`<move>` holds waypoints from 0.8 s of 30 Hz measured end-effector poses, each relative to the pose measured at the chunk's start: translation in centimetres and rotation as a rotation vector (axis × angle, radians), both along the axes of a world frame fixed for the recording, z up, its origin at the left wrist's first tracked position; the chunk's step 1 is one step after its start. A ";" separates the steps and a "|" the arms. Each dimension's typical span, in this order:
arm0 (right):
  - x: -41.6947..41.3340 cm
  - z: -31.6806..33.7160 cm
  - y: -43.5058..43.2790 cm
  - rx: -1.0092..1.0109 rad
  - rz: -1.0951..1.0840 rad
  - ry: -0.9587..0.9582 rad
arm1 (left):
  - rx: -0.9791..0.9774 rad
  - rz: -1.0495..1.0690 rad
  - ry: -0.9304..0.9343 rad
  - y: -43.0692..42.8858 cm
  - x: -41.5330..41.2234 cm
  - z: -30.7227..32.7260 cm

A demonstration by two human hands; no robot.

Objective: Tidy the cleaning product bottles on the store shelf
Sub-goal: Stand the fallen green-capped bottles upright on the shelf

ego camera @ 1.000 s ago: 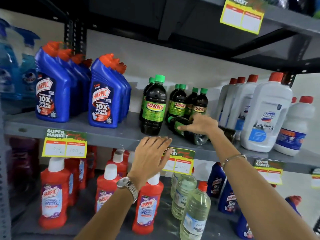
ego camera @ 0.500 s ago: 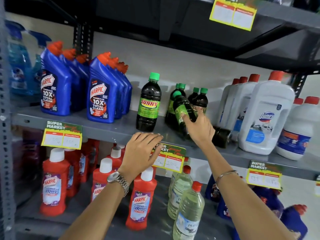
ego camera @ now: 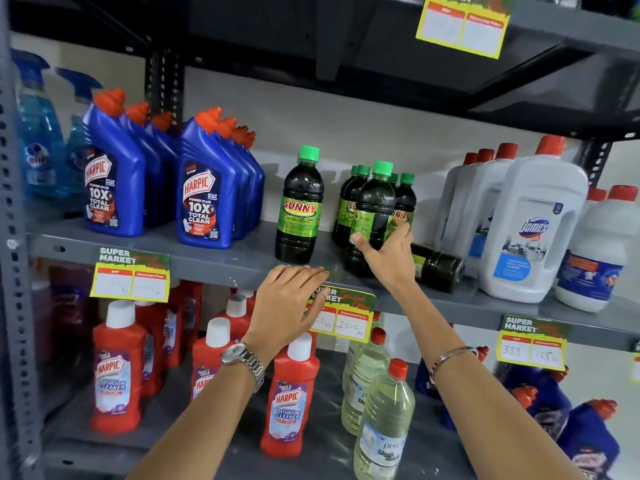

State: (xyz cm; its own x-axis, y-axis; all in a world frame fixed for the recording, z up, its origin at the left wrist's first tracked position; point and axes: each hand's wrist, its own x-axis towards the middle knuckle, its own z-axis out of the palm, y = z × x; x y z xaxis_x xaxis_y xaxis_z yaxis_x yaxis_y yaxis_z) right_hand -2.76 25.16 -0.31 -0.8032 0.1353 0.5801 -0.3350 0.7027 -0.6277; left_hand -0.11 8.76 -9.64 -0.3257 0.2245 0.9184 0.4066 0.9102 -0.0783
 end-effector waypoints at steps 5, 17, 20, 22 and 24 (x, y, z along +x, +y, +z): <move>0.8 4.2 0.6 -0.193 -0.009 0.115 | 0.010 0.004 -0.020 -0.1 0.1 0.0; 0.1 9.5 1.5 -0.013 0.174 -0.148 | 0.008 -0.002 -0.066 -0.1 0.5 0.0; 0.2 9.2 1.4 0.042 0.117 -0.102 | 0.008 -0.007 -0.060 -0.1 0.4 0.0; -0.1 9.2 1.5 0.003 0.159 -0.112 | 0.004 -0.014 -0.056 -0.2 0.3 0.0; -0.3 9.4 1.3 -0.128 0.250 -0.133 | 0.003 -0.018 -0.045 -0.2 0.3 0.1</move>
